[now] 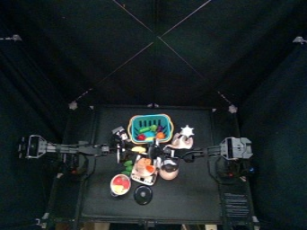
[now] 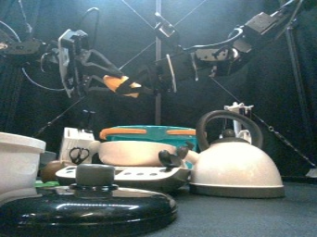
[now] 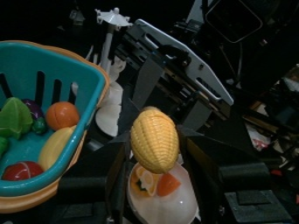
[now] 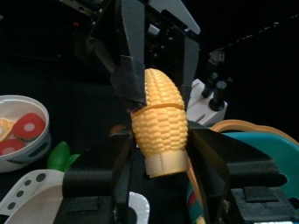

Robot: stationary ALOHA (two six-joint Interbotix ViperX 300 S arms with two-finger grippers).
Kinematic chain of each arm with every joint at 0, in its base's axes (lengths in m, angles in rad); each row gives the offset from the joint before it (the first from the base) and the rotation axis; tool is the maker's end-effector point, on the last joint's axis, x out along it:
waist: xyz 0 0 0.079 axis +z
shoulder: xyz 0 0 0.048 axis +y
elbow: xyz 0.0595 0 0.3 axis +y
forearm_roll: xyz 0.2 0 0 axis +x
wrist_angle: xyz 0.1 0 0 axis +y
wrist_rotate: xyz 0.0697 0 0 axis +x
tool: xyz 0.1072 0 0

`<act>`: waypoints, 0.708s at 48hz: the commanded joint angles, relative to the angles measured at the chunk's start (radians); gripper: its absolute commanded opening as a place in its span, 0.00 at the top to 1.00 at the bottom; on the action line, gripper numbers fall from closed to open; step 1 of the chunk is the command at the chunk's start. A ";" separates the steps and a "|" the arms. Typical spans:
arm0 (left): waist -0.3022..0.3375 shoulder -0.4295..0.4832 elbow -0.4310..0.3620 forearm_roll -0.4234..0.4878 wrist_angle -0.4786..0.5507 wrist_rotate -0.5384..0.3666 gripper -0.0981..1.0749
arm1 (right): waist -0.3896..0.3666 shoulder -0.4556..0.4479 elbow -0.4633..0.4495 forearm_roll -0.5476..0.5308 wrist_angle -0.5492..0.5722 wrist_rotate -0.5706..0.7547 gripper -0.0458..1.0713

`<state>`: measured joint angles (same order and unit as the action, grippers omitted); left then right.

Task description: Pull apart corn

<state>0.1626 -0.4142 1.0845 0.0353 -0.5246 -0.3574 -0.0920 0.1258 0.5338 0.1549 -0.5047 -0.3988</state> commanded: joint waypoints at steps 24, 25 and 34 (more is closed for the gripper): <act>0.011 -0.011 -0.003 -0.003 -0.003 0.003 0.41 | 0.002 -0.052 0.012 0.009 0.011 0.003 0.68; 0.011 -0.012 -0.002 -0.003 -0.003 0.002 0.41 | 0.002 -0.052 0.012 0.009 0.011 0.003 0.68; 0.015 -0.021 0.006 -0.003 -0.003 0.002 0.41 | 0.002 -0.057 0.012 0.009 0.011 0.003 0.69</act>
<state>0.1626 -0.4218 1.0953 0.0353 -0.5231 -0.3574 -0.0890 0.1135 0.5507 0.1595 -0.4939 -0.3973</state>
